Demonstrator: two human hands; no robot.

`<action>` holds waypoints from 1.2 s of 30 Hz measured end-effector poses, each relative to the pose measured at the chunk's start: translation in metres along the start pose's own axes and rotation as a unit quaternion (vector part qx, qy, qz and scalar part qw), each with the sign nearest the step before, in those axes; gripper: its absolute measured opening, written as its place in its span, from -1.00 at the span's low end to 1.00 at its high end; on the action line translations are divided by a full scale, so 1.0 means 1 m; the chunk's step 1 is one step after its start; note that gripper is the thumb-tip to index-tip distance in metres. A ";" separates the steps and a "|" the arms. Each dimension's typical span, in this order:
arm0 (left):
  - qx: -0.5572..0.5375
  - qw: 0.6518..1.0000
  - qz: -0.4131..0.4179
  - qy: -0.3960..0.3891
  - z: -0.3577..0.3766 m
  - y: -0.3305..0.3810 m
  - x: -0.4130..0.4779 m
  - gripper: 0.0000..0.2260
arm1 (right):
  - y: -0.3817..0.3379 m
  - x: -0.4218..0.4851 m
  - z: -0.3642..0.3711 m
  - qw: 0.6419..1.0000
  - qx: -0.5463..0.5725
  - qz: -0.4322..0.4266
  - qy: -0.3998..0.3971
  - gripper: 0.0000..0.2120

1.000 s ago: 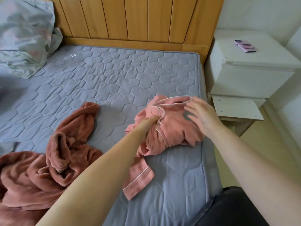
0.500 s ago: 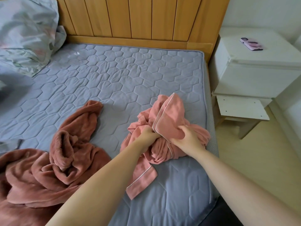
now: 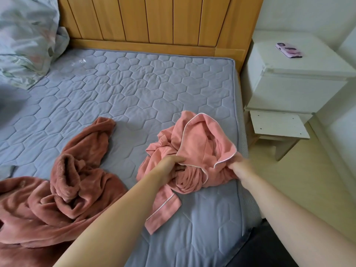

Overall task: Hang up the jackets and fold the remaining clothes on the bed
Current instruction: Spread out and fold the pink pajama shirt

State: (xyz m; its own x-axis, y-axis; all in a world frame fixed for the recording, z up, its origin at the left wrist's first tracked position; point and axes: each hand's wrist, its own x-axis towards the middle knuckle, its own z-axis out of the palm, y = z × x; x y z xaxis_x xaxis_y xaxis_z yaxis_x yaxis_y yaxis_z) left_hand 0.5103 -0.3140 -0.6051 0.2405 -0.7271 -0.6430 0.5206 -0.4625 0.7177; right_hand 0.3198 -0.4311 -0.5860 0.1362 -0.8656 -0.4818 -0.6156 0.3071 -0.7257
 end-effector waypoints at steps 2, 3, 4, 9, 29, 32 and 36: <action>0.068 0.997 -0.001 0.034 0.003 0.001 0.000 -0.98 | -0.005 -0.004 -0.001 0.999 0.020 -0.027 0.040 -0.75; 0.090 0.995 0.009 0.047 0.003 0.003 0.001 -0.94 | -0.010 -0.008 -0.002 0.994 0.042 -0.065 0.082 -0.76; 0.104 0.993 0.026 0.057 0.006 0.005 0.002 -0.92 | -0.016 -0.013 -0.003 0.986 0.065 -0.104 0.112 -0.76; 0.075 0.979 0.123 0.146 0.014 0.022 0.009 -0.74 | -0.045 -0.021 0.012 0.994 0.027 -0.076 0.068 -0.32; -0.178 0.983 0.033 -0.030 0.026 0.021 -0.009 -0.84 | -0.020 -0.022 -0.032 0.958 0.187 0.178 -0.124 -0.78; -0.202 0.979 0.002 -0.013 0.022 0.018 -0.008 -0.81 | -0.010 -0.016 -0.027 0.920 0.333 0.158 -0.136 -0.73; -0.262 0.965 -0.006 -0.012 0.018 0.013 -0.004 -0.76 | -0.008 -0.015 -0.019 0.854 0.472 0.169 -0.140 -0.67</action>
State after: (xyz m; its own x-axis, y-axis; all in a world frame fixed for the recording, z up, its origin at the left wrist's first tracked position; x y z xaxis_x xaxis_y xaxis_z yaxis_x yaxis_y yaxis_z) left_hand 0.5011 -0.3265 -0.5883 0.2155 -0.7384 -0.6390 0.8679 -0.1551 0.4719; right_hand 0.3080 -0.4283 -0.5641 0.3360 -0.5763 -0.7449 0.2250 0.8171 -0.5307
